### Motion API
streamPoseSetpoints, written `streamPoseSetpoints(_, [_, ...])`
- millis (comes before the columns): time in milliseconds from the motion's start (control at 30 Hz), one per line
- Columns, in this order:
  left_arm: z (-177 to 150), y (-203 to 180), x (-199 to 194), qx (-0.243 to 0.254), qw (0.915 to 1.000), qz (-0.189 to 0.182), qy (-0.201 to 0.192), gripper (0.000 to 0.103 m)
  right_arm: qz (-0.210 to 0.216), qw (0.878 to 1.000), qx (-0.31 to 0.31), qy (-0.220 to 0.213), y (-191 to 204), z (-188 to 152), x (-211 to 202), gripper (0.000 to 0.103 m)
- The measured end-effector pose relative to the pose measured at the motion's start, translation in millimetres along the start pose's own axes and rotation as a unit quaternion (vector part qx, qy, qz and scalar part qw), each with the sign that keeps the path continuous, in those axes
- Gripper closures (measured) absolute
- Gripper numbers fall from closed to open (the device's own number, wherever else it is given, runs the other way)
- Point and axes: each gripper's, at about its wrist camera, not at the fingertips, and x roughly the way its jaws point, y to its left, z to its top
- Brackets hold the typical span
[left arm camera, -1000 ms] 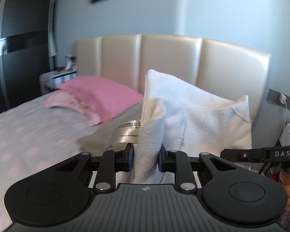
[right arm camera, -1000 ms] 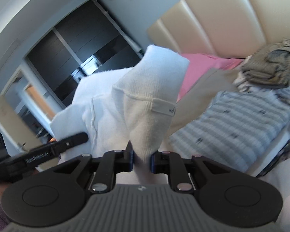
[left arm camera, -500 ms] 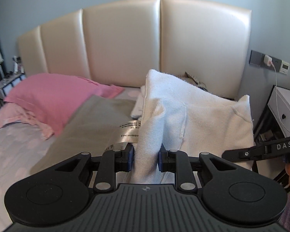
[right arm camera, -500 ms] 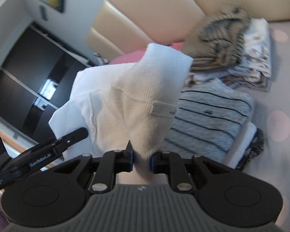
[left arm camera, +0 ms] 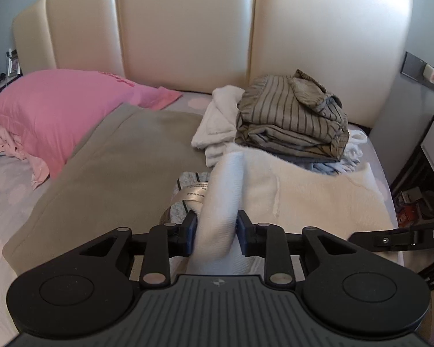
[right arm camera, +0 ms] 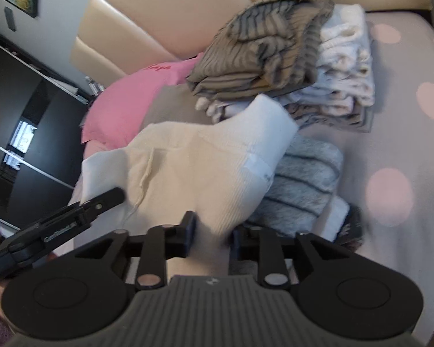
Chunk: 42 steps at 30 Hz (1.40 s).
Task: Fold clothes
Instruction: 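Lift the folded sweater with both grippers and carry it toward the clothes stack, then lower the sweater onto the clothes stack and open both grippers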
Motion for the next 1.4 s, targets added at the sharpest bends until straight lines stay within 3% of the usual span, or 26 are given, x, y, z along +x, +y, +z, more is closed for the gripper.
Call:
streamPoseSetpoints(167, [14,5,-35,-0.029,0.998,0.034,-0.045,0.076,-0.027,0.999,0.009,-0.039,-7,9,-20,0.066])
streamPoseSetpoints(267, [17,-1,-56,-0.019,0.9981,0.028,-0.052,0.076,-0.064,0.992,-0.008,-0.111,-8,15,-42,0.063])
streamPoseSetpoints(367, [8,-11,-69,-0.001,0.9987,0.026,-0.043,0.083,-0.025,0.987,-0.042,-0.152,-5,14,-55,0.065])
streamPoseSetpoints(500, [-9,-12,-60,-0.007,0.9985,0.048,-0.027,0.085,0.039,0.987,-0.092,-0.127,8,5,-40,0.068])
streamPoseSetpoints(567, [-18,-6,-51,-0.026,0.9982,0.053,-0.015,0.086,0.017,0.988,-0.106,-0.113,10,1,-25,0.077])
streamPoseSetpoints(767, [-36,12,-15,-0.09,0.9949,0.045,0.007,0.086,-0.05,0.993,-0.093,-0.062,-11,5,26,0.084])
streamPoseSetpoints(967, [-33,17,7,-0.112,0.9911,0.066,0.027,0.086,-0.084,0.992,-0.083,-0.055,-20,16,52,0.088])
streamPoseSetpoints(1067, [-34,15,-1,-0.118,0.9897,0.076,0.029,0.086,-0.077,0.991,-0.089,-0.059,-13,17,39,0.086])
streamPoseSetpoints(1167, [-37,9,-29,-0.11,0.9907,0.08,0.001,0.086,-0.046,0.989,-0.121,-0.068,0,16,9,0.08])
streamPoseSetpoints(1233, [-41,0,-50,-0.096,0.9928,0.071,-0.014,0.086,-0.027,0.983,-0.172,-0.063,11,8,-10,0.076])
streamPoseSetpoints(1400, [-60,-41,-83,-0.078,0.9963,0.035,-0.008,0.086,-0.001,0.962,-0.269,-0.051,27,-26,-34,0.075])
